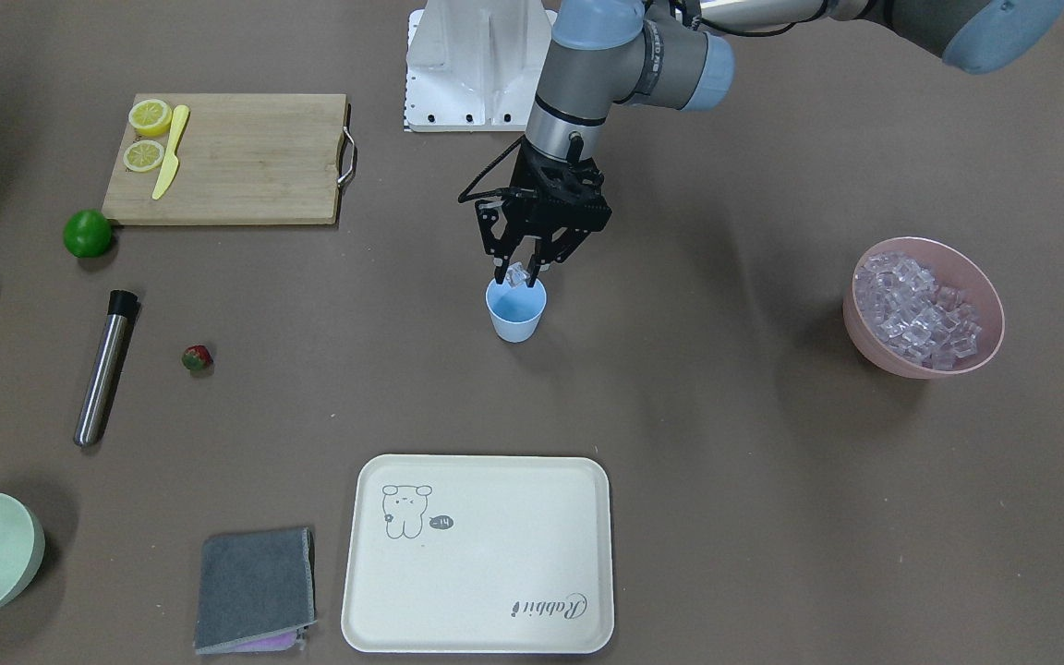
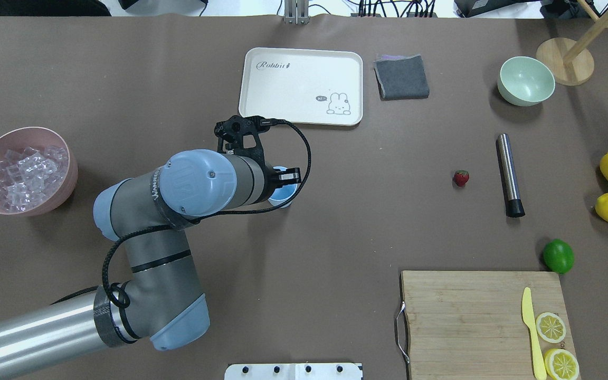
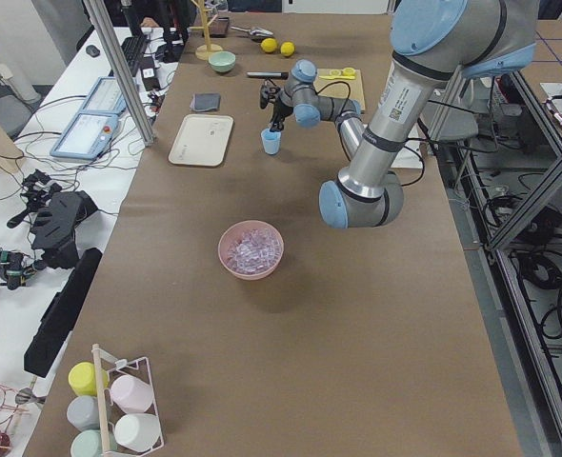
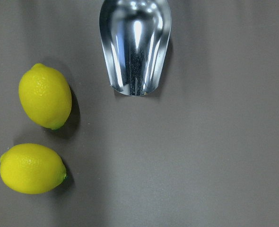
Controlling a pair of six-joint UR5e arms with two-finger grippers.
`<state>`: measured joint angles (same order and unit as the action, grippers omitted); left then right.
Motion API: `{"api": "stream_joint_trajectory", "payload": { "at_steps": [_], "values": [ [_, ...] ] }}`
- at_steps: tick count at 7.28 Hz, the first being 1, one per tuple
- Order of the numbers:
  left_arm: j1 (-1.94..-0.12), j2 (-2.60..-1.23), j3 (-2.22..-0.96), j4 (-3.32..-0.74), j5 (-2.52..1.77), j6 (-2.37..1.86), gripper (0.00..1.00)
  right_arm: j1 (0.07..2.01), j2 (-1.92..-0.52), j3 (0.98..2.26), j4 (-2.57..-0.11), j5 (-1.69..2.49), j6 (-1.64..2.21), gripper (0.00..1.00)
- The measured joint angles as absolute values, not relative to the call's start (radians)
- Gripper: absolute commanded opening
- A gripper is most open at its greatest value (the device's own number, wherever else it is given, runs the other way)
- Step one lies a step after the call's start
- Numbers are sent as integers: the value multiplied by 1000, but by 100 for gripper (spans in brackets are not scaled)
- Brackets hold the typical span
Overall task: Mash ice and strawberries in cup
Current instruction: 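Open the left gripper to drop the ice cube into the cup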
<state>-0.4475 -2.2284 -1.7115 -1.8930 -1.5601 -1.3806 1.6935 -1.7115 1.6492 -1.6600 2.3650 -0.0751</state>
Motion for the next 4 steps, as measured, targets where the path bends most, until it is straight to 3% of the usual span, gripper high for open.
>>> {"api": "stream_joint_trajectory", "payload": {
  "at_steps": [4],
  "values": [
    [-449, -2224, -1725, -1882, -1533, -1364, 97, 1694, -1701, 1647, -1660, 2365, -75, 100]
  ]
}}
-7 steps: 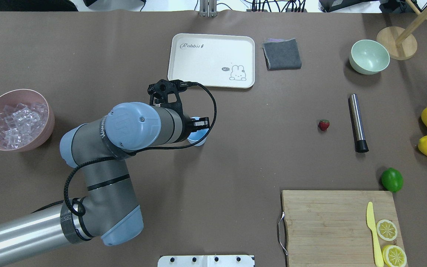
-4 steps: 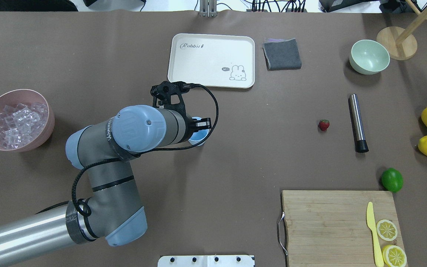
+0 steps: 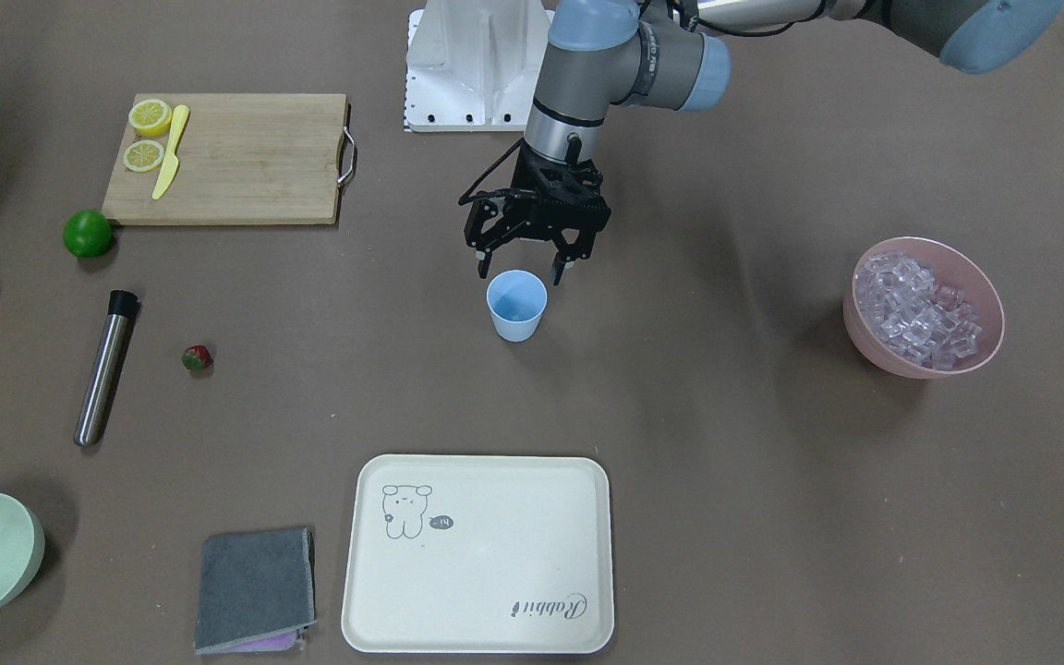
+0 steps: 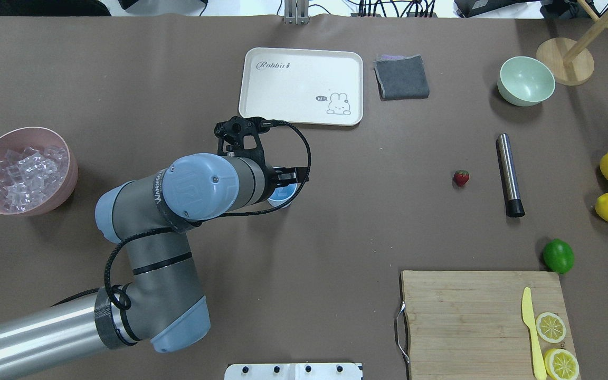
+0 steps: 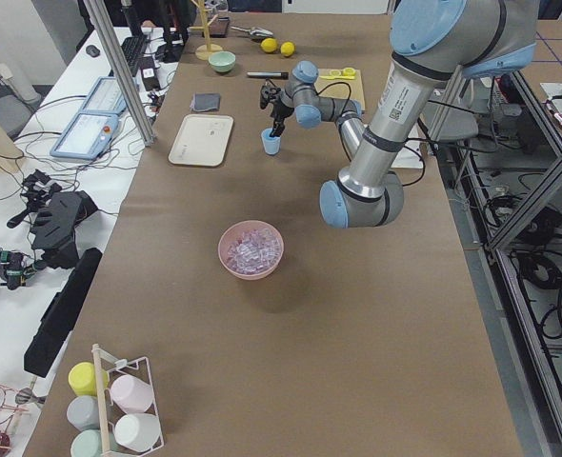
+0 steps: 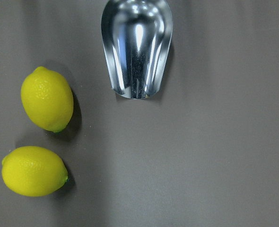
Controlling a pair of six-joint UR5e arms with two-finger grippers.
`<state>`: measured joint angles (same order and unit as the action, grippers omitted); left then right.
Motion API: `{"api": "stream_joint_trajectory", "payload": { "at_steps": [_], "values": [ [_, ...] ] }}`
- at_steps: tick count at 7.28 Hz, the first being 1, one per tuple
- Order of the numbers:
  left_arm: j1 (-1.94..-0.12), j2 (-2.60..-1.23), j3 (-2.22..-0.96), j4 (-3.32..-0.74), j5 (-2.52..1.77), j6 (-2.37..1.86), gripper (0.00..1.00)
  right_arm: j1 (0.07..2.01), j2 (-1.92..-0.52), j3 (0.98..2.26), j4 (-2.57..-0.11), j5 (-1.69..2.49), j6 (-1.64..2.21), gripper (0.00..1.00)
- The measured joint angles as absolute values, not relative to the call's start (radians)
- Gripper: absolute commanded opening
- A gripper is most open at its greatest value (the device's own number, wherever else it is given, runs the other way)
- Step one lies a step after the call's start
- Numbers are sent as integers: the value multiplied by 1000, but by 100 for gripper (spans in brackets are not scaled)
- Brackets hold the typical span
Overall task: Mash ice and strawberries in cup
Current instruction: 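Open the left gripper to drop the ice cube into the cup, then move the left gripper back down into the ice bowl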
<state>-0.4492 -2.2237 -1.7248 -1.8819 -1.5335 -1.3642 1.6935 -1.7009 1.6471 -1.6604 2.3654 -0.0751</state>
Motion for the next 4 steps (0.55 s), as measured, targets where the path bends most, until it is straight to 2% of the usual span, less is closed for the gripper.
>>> {"api": "stream_joint_trajectory", "payload": {
  "at_steps": [2, 4],
  "values": [
    [-531, -2182, -1836, -1760, -1611, -1245, 97, 1693, -1686, 1643, -1661, 2365, -75, 100],
    [-668, -2069, -1952, -1652, -1736, -1044, 97, 1693, -1678, 1641, -1660, 2366, -75, 100]
  ]
}}
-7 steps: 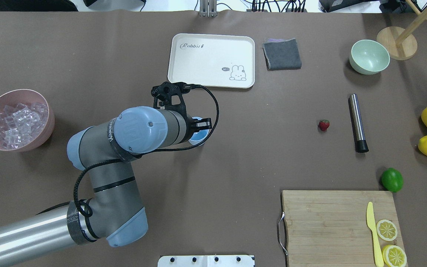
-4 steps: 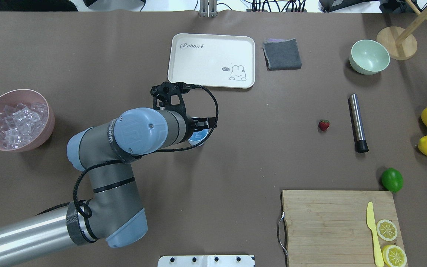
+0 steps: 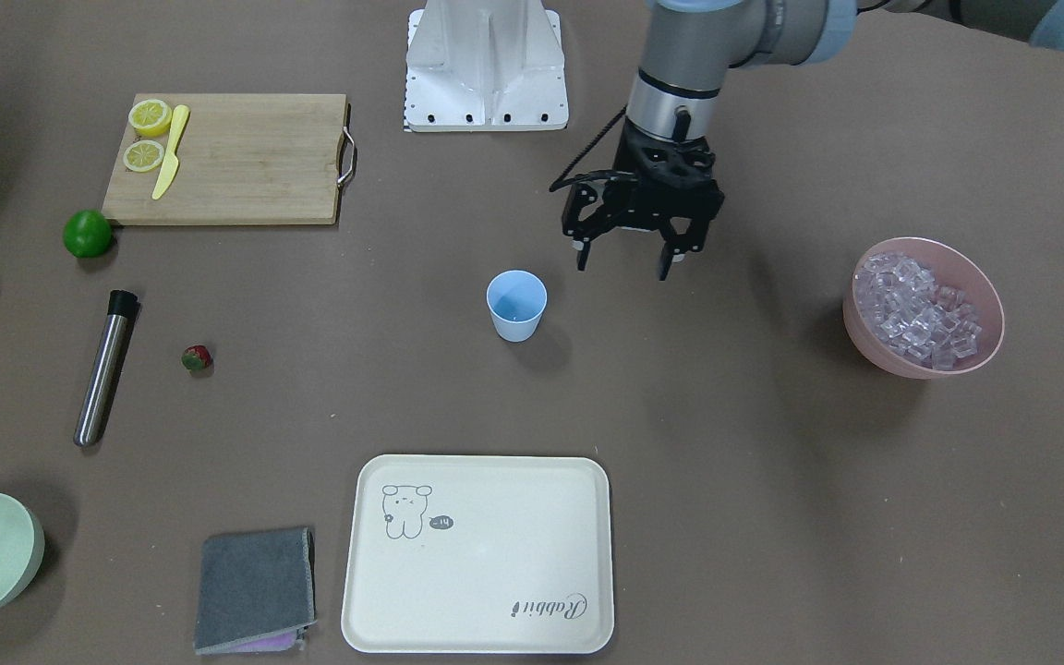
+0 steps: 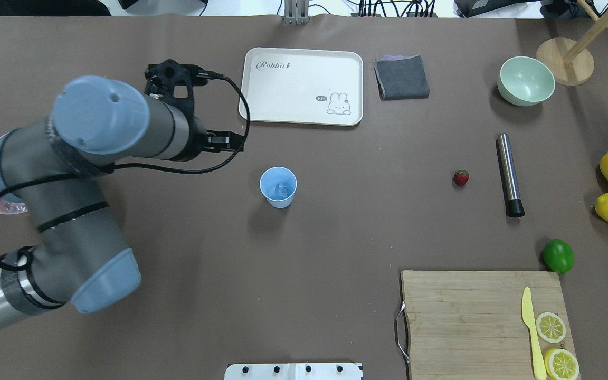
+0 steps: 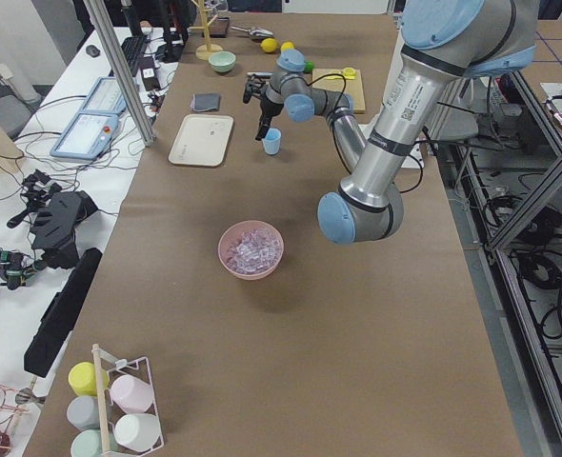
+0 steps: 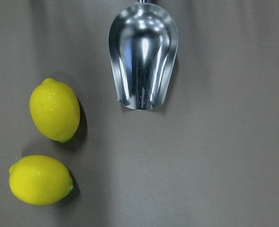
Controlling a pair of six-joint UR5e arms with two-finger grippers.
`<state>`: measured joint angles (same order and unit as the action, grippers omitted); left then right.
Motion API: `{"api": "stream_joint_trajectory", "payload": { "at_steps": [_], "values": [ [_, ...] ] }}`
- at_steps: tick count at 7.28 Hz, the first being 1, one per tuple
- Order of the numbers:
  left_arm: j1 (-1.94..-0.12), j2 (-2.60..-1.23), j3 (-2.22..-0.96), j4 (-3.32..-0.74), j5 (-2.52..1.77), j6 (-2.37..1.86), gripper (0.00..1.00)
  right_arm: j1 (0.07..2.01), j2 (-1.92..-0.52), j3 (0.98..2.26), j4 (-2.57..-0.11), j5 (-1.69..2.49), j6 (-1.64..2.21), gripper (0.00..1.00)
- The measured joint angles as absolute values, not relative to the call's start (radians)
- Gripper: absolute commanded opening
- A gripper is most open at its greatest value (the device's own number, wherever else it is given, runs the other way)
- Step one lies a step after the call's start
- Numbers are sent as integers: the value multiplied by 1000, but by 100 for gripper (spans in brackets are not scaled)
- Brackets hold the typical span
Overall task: Mash ice and strawberries in cup
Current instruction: 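Move the left gripper back down into the ice bowl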
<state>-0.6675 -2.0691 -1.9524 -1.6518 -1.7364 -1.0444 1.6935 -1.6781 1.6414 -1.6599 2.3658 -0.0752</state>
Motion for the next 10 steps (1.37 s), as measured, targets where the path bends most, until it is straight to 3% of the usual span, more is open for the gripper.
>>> {"api": "stream_joint_trajectory", "payload": {
  "at_steps": [4, 6, 8, 10],
  "values": [
    [-862, -1757, -2047, -1658, -1855, -832, 97, 1693, -1670, 1642, -1658, 2367, -75, 100],
    [-907, -1561, -2053, -1831, -1872, -830, 97, 1694, -1671, 1643, -1642, 2368, -75, 100],
    [-953, -1428, -2001, -2032, -1937, -839, 97, 1694, -1672, 1642, -1635, 2368, -75, 100],
    [-967, -1411, -1880, -2196, -1958, -887, 97, 1694, -1674, 1641, -1633, 2368, -76, 100]
  ]
}}
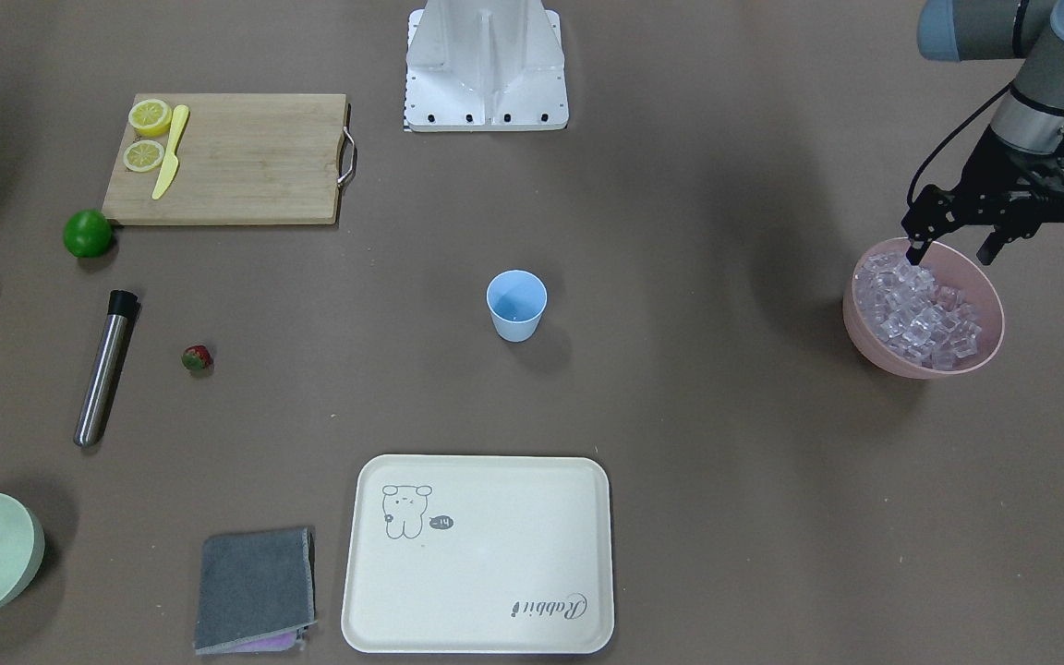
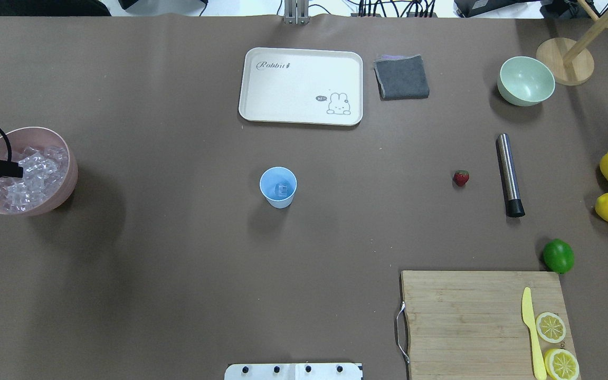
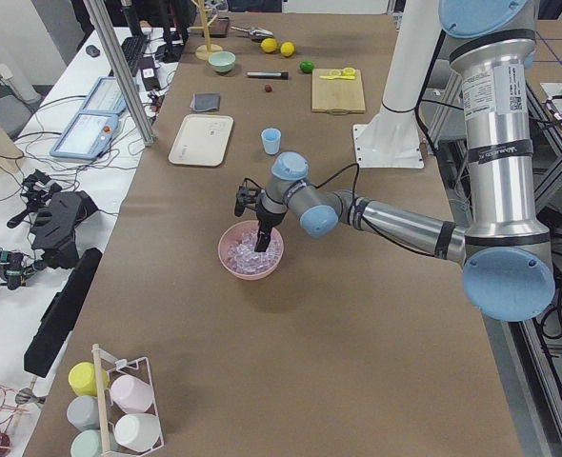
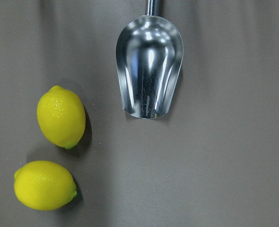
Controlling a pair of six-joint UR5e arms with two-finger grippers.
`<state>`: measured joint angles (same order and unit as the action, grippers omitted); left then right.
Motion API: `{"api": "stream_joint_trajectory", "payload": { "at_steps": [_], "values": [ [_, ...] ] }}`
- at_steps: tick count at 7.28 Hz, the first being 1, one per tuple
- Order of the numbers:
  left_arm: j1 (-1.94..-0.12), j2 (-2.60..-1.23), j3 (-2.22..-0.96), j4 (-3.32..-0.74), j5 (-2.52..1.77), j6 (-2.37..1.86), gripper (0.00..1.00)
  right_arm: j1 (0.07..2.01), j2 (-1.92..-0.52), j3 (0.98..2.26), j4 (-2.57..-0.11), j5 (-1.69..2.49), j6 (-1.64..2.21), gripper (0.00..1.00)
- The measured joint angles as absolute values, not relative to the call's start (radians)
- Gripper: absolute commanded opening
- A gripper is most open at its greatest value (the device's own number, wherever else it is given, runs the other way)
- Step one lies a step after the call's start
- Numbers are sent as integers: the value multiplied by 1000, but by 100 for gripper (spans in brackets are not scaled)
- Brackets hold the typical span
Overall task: Mash ice and strawberries in cup
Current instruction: 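Move the left gripper back down into the ice bowl, then grasp another ice cube with the left gripper and lift it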
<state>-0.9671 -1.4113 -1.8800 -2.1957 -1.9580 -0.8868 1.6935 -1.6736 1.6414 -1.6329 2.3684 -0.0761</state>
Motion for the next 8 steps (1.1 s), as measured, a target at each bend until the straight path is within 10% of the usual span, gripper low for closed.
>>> {"api": "stream_joint_trajectory", "payload": {
  "at_steps": [8],
  "values": [
    [-910, -1432, -1795, -2283, -1964, -942, 97, 1694, -1677, 1643, -1632, 2365, -77, 100]
  ]
}}
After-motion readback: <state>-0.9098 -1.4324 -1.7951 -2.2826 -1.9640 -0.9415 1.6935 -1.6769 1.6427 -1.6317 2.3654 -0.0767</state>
